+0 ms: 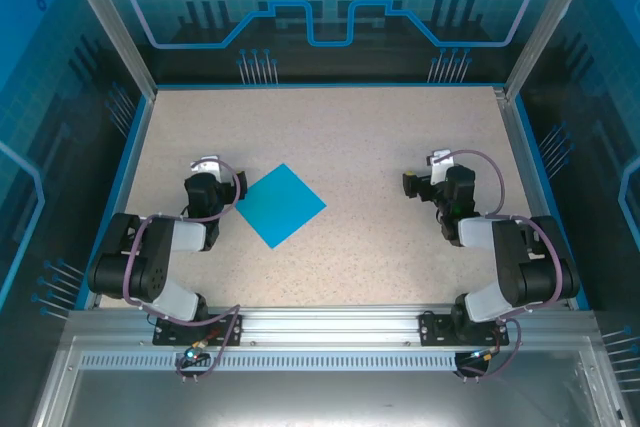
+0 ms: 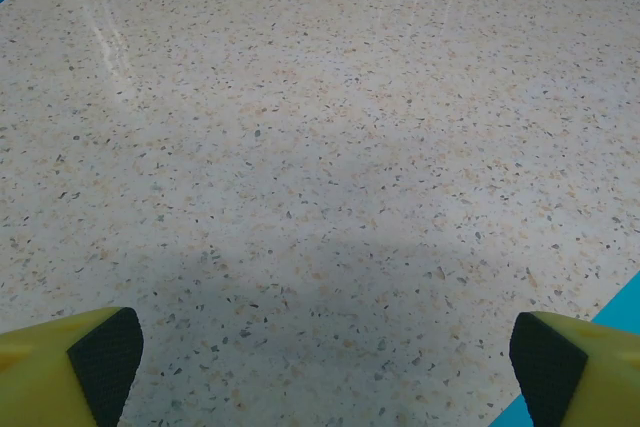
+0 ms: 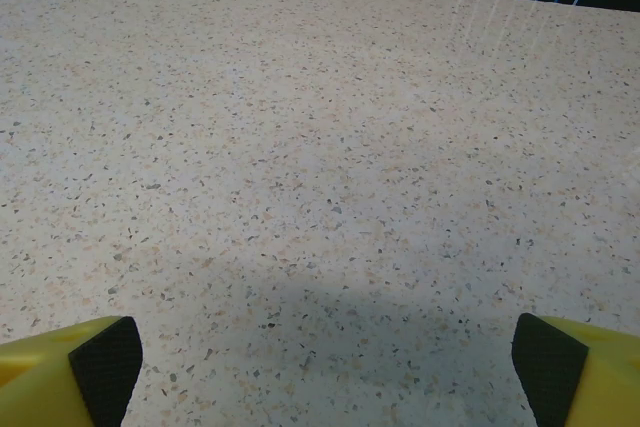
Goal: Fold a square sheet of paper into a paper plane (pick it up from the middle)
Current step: Rotate the square sheet of paper at the center of the table.
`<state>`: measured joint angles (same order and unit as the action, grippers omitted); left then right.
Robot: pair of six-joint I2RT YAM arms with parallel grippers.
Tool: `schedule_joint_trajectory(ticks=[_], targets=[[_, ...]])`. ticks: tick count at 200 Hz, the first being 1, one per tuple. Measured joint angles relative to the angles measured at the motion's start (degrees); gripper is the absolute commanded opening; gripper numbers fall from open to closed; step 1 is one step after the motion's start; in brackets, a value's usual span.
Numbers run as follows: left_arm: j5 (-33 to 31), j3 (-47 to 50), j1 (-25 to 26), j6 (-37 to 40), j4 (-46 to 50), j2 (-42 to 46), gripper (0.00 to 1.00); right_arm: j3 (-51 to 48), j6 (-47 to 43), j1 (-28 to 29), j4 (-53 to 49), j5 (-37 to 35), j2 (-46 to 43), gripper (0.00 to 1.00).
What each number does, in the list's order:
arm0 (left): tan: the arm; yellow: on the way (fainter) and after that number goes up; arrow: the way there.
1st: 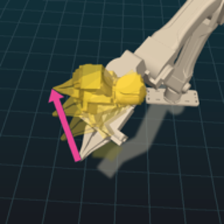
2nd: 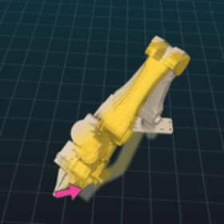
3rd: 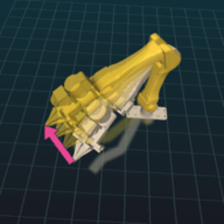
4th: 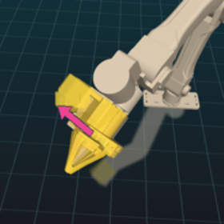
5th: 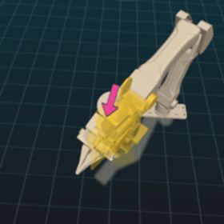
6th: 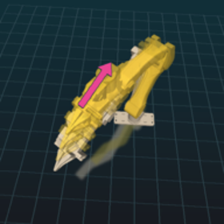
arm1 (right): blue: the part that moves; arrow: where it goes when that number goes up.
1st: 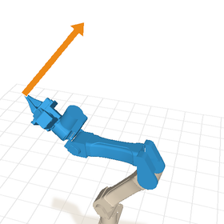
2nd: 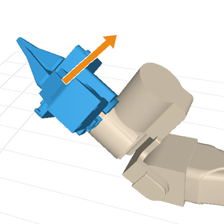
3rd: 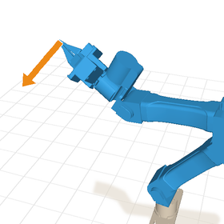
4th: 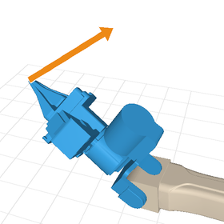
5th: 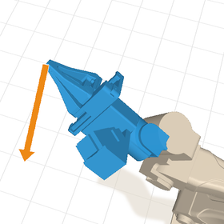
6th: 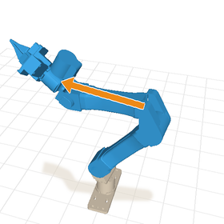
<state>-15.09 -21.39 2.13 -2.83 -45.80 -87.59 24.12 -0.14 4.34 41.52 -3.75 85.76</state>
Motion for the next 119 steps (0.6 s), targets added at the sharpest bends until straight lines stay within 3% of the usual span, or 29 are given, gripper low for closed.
schedule_joint_trajectory(ticks=[119], targets=[[0.0,0.0,0.0,0.0,0.0,0.0,0.99,0.0,-0.13,0.0,0.0,0.42,0.0,0.99]])
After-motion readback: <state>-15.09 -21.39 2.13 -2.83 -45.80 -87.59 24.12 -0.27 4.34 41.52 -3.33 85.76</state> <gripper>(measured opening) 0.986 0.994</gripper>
